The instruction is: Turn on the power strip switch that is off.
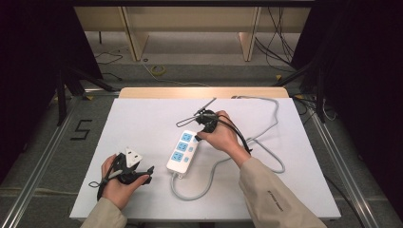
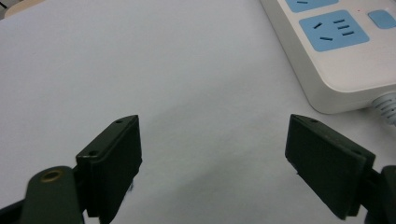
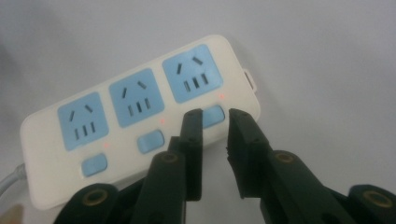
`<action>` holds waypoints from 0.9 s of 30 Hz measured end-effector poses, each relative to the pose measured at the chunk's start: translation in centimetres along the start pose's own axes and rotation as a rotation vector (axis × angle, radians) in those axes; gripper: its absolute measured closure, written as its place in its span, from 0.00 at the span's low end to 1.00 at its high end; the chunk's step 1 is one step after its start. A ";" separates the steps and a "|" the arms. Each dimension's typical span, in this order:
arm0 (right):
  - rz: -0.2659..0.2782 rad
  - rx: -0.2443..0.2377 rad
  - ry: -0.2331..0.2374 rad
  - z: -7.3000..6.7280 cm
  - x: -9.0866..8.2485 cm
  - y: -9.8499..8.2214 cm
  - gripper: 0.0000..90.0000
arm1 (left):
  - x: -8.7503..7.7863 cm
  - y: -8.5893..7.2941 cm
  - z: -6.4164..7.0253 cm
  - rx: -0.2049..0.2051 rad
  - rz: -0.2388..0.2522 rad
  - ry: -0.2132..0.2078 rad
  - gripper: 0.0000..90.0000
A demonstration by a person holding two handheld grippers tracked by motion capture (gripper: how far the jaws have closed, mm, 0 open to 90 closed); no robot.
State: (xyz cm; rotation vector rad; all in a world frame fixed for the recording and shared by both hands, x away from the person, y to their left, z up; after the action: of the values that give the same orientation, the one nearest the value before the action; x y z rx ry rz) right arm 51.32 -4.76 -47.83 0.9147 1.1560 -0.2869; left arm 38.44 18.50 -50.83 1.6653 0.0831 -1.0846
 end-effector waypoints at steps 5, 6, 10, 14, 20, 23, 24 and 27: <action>0.040 0.026 0.024 0.9 -1.3 -2.0 0.78 | 0.1 0.0 0.0 0.003 -0.004 0.002 0.20; 0.046 0.030 0.028 1.0 -1.4 -2.3 0.76 | 0.0 0.0 0.0 0.003 -0.003 0.002 0.20; 0.079 0.045 0.034 1.5 -2.2 -3.8 0.73 | 0.1 -0.1 0.0 0.002 -0.006 0.000 0.20; 0.110 0.049 0.035 1.8 -3.1 -5.1 0.69 | 0.0 -0.1 0.1 0.001 -0.008 0.000 0.20; 0.125 0.059 0.025 2.4 -3.8 -7.3 0.68 | 0.1 -0.1 0.1 0.000 -0.008 -0.003 0.20; 0.137 0.061 0.023 2.6 -4.3 -8.3 0.67 | 0.1 -0.2 0.2 0.000 -0.008 -0.003 0.20; 0.137 0.066 0.021 2.6 -4.4 -8.5 0.67 | 0.1 -0.2 0.1 0.001 -0.012 -0.004 0.20; 0.145 0.059 0.018 2.5 -5.0 -9.6 0.67 | 0.1 -0.2 0.1 -0.002 -0.011 -0.002 0.20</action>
State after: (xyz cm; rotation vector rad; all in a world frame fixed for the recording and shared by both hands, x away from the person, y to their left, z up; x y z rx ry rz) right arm 44.93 -13.80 -47.70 1.0492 1.0968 -0.1961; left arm 38.29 18.43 -51.07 1.6633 0.0919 -1.0939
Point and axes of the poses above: each handheld gripper's, and its own axes: x roughly forward along the jaws, y roughly out of its top, z roughly to its right, the point moved 6 cm from there along x, roughly forward along the jaws, and after that the axes turned 15 degrees about -y, right-handed, at the moved point
